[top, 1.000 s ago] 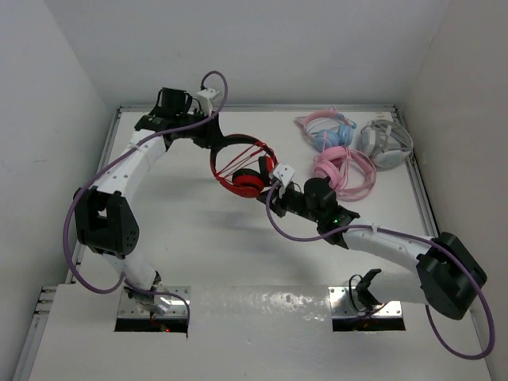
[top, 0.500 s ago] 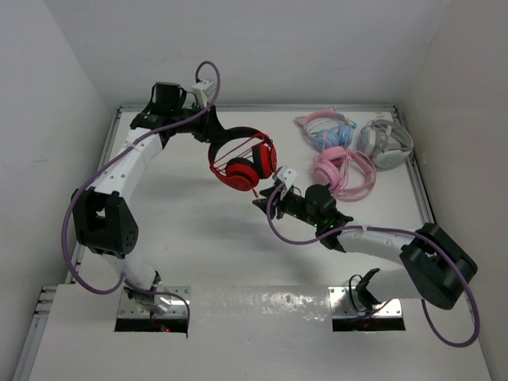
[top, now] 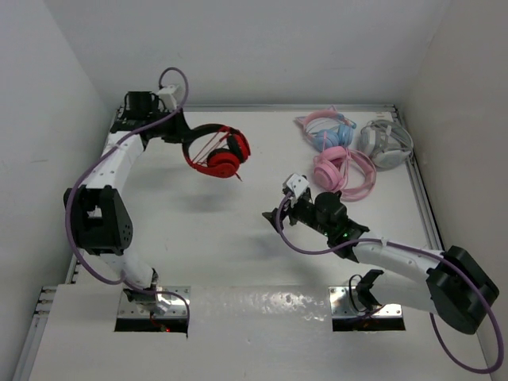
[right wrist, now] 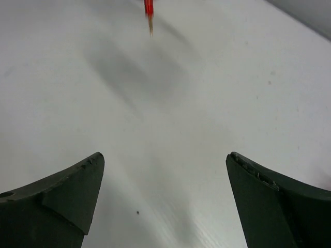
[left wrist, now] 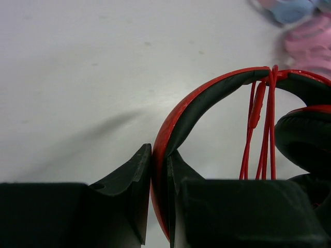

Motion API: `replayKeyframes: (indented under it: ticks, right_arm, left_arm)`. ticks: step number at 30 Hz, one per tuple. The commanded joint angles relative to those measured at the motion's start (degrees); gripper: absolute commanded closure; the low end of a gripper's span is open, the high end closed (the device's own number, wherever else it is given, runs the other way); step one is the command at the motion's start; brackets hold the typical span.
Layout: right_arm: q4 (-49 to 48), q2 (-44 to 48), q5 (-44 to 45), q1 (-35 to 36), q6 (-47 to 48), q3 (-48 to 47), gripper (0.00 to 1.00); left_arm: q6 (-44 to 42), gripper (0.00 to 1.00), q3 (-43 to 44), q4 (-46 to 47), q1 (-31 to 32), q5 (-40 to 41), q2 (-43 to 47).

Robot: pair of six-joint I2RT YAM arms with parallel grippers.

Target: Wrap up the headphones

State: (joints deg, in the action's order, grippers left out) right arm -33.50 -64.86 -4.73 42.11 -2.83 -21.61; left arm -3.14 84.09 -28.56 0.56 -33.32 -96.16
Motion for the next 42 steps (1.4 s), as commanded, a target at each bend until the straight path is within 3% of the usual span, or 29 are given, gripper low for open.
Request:
replayKeyframes:
  ticks: [1, 15, 20, 24, 30, 34, 35, 37, 38, 42]
  right_arm:
    - [8.5, 2.6, 4.5, -0.2, 2.2, 1.0, 0.01]
    - [13.2, 6.4, 12.4, -0.3, 1.3, 0.9, 0.01]
    - [12.7, 6.4, 12.4, -0.3, 1.4, 0.6, 0.01]
    - [12.7, 6.2, 11.9, -0.3, 1.2, -0.5, 0.01]
    - [14.2, 6.7, 12.5, -0.3, 0.9, -1.7, 0.01]
    - [14.2, 6.3, 12.6, -0.3, 1.1, -1.9, 0.01]
    - [14.2, 6.2, 12.6, -0.3, 1.2, -1.9, 0.01]
    - [13.9, 6.1, 12.5, -0.3, 1.2, -2.1, 0.01]
    - [13.7, 6.0, 12.5, -0.3, 1.0, -2.2, 0.01]
    - [14.0, 5.8, 12.1, -0.3, 0.8, -2.6, 0.01]
  left_arm:
    - [2.6, 1.0, 0.0, 6.1, -6.4, 3.4, -0.2]
    - [2.6, 1.0, -1.4, 11.2, -24.6, 10.3, -7.4]
    - [2.7, 1.0, 2.4, 16.5, -25.6, 16.4, -14.0]
    - [10.0, 1.0, 8.0, 22.3, -25.5, 20.0, -21.3]
    - [15.2, 1.0, 19.4, 21.4, -25.2, 25.2, -33.7]
    - [13.9, 1.0, 18.7, 22.8, -24.4, 29.2, -35.7]
    - [13.5, 0.97, 17.8, 23.6, -24.1, 29.4, -35.4]
    - [12.2, 0.8, 15.2, 25.6, -23.7, 29.3, -34.6]
    - [11.9, 0.67, 14.8, 25.9, -23.5, 29.4, -34.4]
    - [10.2, 0.35, 14.0, 24.4, -23.5, 29.4, -33.7]
